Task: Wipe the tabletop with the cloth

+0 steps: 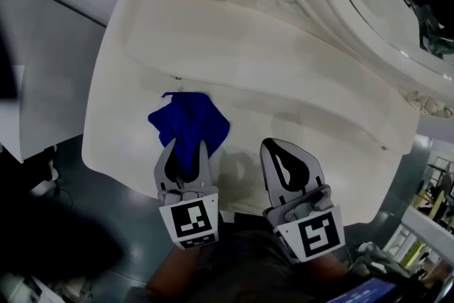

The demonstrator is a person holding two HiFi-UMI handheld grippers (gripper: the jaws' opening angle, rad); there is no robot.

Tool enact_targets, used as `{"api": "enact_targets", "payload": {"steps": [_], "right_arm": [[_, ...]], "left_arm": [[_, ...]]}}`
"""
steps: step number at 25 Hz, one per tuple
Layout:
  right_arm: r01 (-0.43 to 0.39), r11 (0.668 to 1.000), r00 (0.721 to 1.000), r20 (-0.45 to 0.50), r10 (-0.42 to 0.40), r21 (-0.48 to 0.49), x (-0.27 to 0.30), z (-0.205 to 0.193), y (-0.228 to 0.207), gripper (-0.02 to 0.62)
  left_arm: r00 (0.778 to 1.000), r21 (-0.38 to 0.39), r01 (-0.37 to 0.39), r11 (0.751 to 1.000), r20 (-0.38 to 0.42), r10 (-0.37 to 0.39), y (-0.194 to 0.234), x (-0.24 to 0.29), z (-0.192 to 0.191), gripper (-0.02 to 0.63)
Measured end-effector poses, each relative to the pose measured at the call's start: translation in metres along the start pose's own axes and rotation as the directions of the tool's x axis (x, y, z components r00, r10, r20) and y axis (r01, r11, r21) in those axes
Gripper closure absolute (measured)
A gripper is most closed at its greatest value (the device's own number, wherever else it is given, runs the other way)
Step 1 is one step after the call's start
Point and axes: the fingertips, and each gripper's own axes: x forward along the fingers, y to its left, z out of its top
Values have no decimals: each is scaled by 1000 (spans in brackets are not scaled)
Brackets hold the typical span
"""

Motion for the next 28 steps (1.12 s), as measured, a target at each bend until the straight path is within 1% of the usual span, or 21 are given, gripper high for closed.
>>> {"api": "enact_targets", "payload": {"steps": [2,5,8,11,15,20,24,28], "right_arm": [[2,1000,1000,12,-2,2,-4,3,3,580],[11,1000,999,41,-11,3,-12,10,4,580],[9,1000,999,53,-10,13,-31,22,8,580],[21,1000,996,88,-23,16,-48,39,6,580],[86,996,981,176,-87,16,-62,68,-10,580],[156,988,953,259,-155,18,-91,97,-32,580],[212,976,934,284,-216,45,-109,104,-48,580],[270,958,918,276,-285,91,-122,95,-64,580]], "left_arm": [[1000,1,-6,1000,24,6,5,-5,11,440],[996,35,4,999,87,-7,6,-16,38,449],[991,68,23,997,133,-32,-3,-37,68,453],[980,94,57,994,183,-73,-18,-54,102,454],[949,165,116,979,273,-159,-41,-61,156,454],[916,212,165,963,329,-230,-75,-75,201,454],[889,261,204,943,354,-291,-101,-77,226,454],[867,301,254,919,350,-354,-126,-67,239,454]]}}
